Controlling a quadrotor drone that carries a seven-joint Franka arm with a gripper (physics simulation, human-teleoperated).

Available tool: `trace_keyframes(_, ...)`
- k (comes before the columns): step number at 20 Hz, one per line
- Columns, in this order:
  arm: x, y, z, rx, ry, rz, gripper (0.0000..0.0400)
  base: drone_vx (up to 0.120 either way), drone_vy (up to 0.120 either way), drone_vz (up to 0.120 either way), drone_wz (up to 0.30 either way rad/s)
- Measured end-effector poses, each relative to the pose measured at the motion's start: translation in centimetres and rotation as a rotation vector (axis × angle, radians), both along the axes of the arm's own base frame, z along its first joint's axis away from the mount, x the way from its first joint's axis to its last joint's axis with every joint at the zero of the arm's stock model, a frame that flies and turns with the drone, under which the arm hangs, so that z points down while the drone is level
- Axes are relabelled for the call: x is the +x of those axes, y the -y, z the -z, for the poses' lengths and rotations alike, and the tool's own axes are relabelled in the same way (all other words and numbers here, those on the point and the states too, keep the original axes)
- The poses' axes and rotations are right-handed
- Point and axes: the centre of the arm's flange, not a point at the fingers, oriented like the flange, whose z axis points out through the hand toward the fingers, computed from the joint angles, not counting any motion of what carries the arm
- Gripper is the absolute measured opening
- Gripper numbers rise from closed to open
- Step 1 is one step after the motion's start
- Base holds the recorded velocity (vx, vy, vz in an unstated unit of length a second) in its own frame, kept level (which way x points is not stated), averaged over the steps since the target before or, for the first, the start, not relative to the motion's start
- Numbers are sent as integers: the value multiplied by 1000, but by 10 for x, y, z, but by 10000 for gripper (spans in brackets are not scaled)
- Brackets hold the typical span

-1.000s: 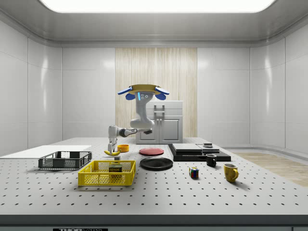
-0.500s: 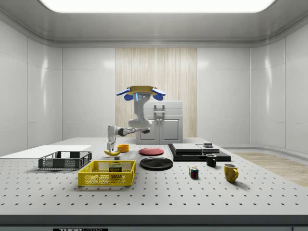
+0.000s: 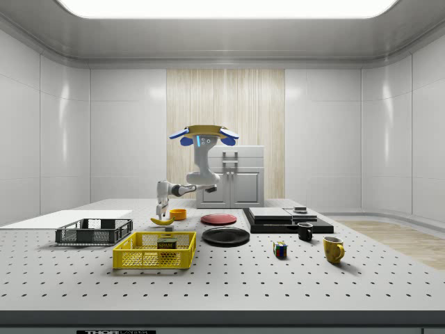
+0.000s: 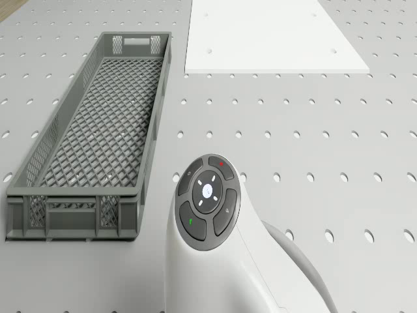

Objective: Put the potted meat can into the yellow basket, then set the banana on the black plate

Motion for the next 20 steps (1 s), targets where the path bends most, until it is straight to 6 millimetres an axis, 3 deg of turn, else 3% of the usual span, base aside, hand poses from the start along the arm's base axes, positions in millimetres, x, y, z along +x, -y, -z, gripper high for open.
trace_keyframes(20, 0, -7, -40, 0, 0, 0, 400, 0, 0, -4, 0)
